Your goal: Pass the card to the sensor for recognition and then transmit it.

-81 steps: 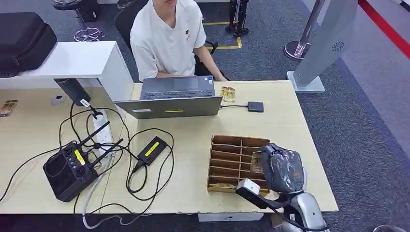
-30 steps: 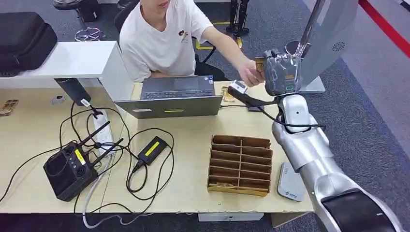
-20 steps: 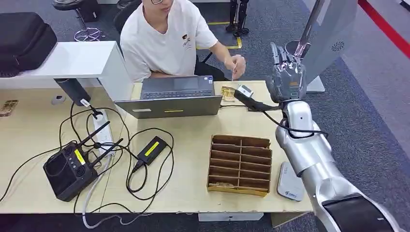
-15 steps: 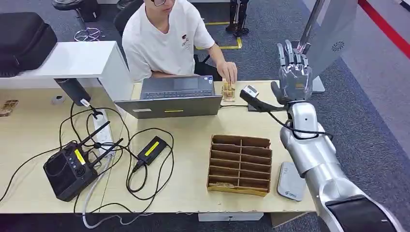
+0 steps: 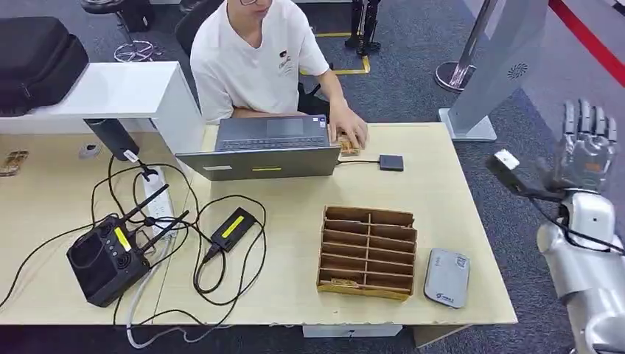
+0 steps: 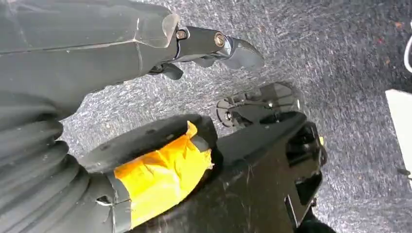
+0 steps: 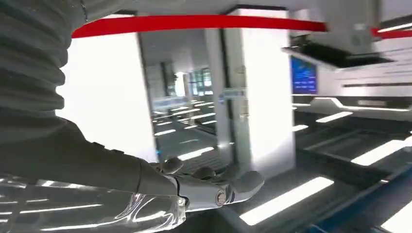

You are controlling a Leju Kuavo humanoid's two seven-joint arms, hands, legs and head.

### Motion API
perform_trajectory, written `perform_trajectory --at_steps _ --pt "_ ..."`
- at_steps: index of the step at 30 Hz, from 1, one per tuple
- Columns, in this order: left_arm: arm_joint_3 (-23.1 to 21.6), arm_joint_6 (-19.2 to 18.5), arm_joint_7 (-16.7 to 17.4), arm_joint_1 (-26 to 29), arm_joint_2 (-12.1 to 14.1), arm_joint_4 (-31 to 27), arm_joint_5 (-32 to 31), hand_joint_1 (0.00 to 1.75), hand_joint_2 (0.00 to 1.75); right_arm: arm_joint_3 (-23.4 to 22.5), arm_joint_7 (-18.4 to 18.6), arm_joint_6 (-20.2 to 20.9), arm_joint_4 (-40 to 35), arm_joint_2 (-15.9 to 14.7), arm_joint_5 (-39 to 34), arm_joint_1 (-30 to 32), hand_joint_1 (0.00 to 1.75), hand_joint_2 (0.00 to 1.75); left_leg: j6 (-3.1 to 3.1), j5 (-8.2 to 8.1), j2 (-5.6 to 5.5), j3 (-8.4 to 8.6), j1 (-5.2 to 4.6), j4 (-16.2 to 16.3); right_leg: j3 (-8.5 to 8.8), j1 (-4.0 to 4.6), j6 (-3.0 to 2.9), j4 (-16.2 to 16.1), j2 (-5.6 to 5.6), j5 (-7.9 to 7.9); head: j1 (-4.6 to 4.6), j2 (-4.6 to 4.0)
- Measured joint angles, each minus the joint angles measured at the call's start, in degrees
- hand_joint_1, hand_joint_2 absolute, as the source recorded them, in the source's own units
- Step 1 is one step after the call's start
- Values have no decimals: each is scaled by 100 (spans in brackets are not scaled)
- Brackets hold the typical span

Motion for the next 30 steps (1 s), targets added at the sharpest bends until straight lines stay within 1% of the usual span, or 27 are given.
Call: perform_trajectory --at_steps 2,5,7,10,12,14,16,20,23,24,27,28,30 --pt "17 7 0 -1 15 0 4 0 175 -205 -52 0 -63 -214 -68 170 0 175 0 0 2 -1 0 -1 0 0 0 0 2 0 0 0" --pt "77 24 0 -7 26 0 22 0 175 -415 -26 18 -140 -430 -109 353 0 175 1 -1 15 5 0 -1 -6 0 0 0 15 0 0 0" --pt "107 39 0 -6 35 0 55 0 175 -598 24 37 -229 -633 -246 558 0 175 1 0 6 3 1 -1 -7 1 0 0 2 -1 0 0" --pt "162 39 0 7 48 0 72 0 175 -984 -9 120 -422 -992 -518 966 0 175 3 2 -20 -7 0 -1 -5 1 4 0 -25 -4 -2 0" --pt "184 39 2 8 63 0 63 0 175 -1358 -35 219 -582 -1283 -748 1384 0 175 4 1 -35 -12 0 0 -2 0 13 -1 -38 -11 -2 0" --pt "218 35 17 15 79 0 70 0 175 -1898 -131 323 -762 -1560 -944 1931 0 175 9 -3 -49 -15 0 0 1 0 17 -3 -53 -17 0 0" --pt "280 -24 137 24 90 0 118 0 175 -2448 -270 385 -835 -1698 -822 2419 0 175 18 -12 -47 -16 -1 -1 1 0 18 -4 -51 -21 0 0" --pt "398 -61 367 21 92 0 188 0 175 -3535 -531 422 -824 -1722 -246 3236 0 175 20 -22 -41 -13 -4 -2 -3 -4 16 -4 -45 -27 -2 0" --pt "461 -53 524 23 92 0 201 0 175 -4306 -751 463 -656 -1600 196 3570 0 175 20 -22 -40 -10 -4 -3 -4 -3 15 -5 -44 -28 -2 0" --pt "481 -50 560 21 92 0 201 0 175 -4532 -842 461 -574 -1531 300 3646 0 175 20 -21 -40 -8 -3 -5 -3 -2 15 -5 -43 -28 -2 0" --pt "546 -24 642 20 87 0 201 0 175 -5392 -1151 392 -152 -1200 675 3824 0 175 20 -21 -40 -4 -6 -7 -1 -3 10 -4 -41 -31 0 0" --pt "564 -15 693 21 87 0 199 0 175 -5635 -1196 323 7 -1105 783 3864 0 175 19 -21 -40 -4 -3 -8 -1 -2 10 -4 -41 -32 -9 0" --pt "592 -7 819 23 87 0 190 0 175 -6210 -1191 171 390 -783 964 3901 0 175 19 -21 -35 -4 1 -8 1 2 9 -4 -37 -32 0 0"
